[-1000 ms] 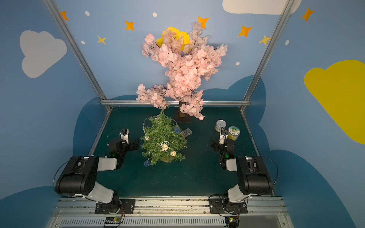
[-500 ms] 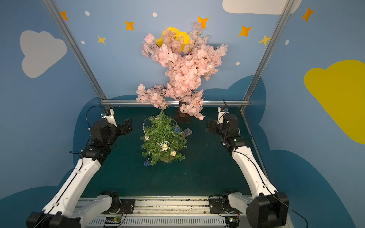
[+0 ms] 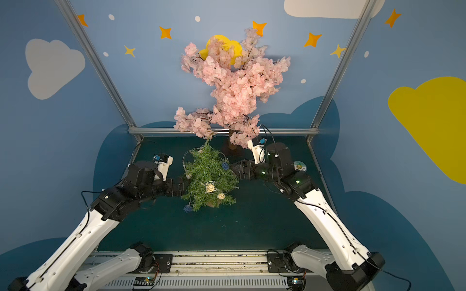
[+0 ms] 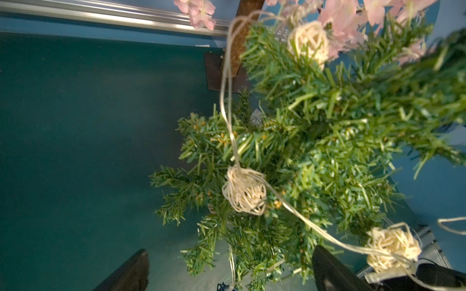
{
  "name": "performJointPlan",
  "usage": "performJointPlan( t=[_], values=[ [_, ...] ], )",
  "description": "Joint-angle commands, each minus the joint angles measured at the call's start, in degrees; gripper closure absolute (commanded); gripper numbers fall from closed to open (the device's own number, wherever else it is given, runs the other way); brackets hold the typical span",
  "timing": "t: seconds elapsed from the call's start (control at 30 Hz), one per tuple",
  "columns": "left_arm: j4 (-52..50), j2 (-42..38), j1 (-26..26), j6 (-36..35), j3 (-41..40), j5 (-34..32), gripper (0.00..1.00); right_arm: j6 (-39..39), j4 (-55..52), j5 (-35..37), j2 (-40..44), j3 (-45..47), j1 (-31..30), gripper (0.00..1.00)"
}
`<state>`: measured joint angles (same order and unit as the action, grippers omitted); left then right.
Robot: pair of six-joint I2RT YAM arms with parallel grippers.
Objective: Remove string lights from the small christmas tree
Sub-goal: Pick up the light string from the Christmas tree.
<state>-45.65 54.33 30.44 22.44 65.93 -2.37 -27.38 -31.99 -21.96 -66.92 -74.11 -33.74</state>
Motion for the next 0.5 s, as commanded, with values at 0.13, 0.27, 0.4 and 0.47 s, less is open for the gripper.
performJointPlan(
  t=[0.13,0.27,0.4,0.47],
  values=[
    [-2.61,1.02,3.67,-0.14,4.37,-1.52,0.00,-7.29,6.34,-0.98,-3.85,-1.47,-2.03,0.24],
    [-1.73,1.22,4.22,-0.69,4.47,-1.38,0.00,-7.83,7.40,-0.11,-5.83,-3.08,-2.04,0.28],
    [-0.99,0.50,4.19,-2.10,3.75,-3.45,0.00,-10.16,9.84,0.66,-6.37,-2.69,-2.04,0.36],
    [-0.59,-0.01,4.19,-2.47,3.50,-3.86,0.00,-10.88,10.49,0.78,-6.81,-2.66,-2.12,0.39]
  ],
)
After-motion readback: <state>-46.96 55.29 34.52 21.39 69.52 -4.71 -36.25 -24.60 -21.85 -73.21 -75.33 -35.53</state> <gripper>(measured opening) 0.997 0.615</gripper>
